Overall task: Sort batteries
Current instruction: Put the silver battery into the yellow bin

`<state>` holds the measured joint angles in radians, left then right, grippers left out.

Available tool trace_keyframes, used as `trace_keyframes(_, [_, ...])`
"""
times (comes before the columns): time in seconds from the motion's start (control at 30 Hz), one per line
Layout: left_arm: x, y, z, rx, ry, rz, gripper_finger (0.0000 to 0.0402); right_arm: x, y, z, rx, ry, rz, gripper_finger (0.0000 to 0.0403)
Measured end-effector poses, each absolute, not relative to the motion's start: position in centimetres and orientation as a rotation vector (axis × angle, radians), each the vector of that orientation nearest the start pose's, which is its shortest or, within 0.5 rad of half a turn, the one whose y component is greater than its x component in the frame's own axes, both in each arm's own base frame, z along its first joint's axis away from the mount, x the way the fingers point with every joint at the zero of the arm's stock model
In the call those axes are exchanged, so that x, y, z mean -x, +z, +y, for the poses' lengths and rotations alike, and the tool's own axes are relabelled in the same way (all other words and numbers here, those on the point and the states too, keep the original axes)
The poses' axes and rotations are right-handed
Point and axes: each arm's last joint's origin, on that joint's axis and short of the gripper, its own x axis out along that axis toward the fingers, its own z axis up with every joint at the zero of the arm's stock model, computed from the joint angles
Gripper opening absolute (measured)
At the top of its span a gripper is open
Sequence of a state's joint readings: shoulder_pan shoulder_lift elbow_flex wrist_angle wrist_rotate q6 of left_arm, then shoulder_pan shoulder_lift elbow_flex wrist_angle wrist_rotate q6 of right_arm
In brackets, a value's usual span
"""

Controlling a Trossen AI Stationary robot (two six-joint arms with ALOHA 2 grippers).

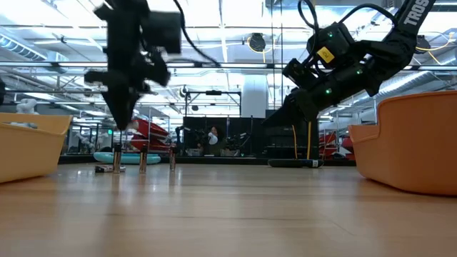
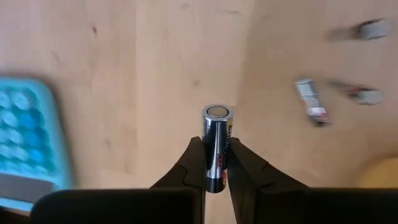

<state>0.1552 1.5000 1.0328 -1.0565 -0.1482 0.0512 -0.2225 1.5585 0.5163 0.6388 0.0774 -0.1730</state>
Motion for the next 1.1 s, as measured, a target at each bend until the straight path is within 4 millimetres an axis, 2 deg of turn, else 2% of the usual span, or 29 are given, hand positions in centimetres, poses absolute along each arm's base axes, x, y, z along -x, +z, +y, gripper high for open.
trace_keyframes(0.1, [-23.6,23.5,3.1,0.121,0.191,1.444,0.0041,-27.4,14.8,-6.4,0.140,-0.261,0.426,0.0109])
trace_keyframes(0.23, [-21.9,26.1,0.4,0.409,0.088,1.347,0.0041,-27.4,14.8,-6.4,0.131,-0.262,0.426,0.0109])
trace_keyframes(0.3, [-21.2,26.9,-1.2,0.570,0.064,1.339,0.0041,-27.4,14.8,-6.4,0.113,-0.266,0.423,0.0109])
trace_keyframes(0.37, [-20.7,27.3,-3.0,0.644,0.052,1.356,0.0041,-27.4,14.8,-6.4,0.102,-0.268,0.422,0.0109])
trace_keyframes(0.53, [-19.8,27.0,-6.2,0.574,0.074,1.387,0.0041,-27.4,14.8,-6.2,0.100,-0.258,0.423,0.0109])
trace_keyframes(0.73, [-19.8,25.8,-7.7,0.593,0.162,1.447,0.0044,-27.4,14.7,-6.2,0.081,-0.259,0.428,0.0109])
trace_keyframes(0.97, [-18.8,24.8,-8.8,0.588,0.327,1.581,0.0101,-27.4,14.7,-5.9,0.083,-0.248,0.434,0.0109])
trace_keyframes(1.1, [-18.7,24.8,-9.1,0.606,0.324,1.596,0.0131,-27.5,14.7,-5.5,0.086,-0.235,0.434,0.0109])
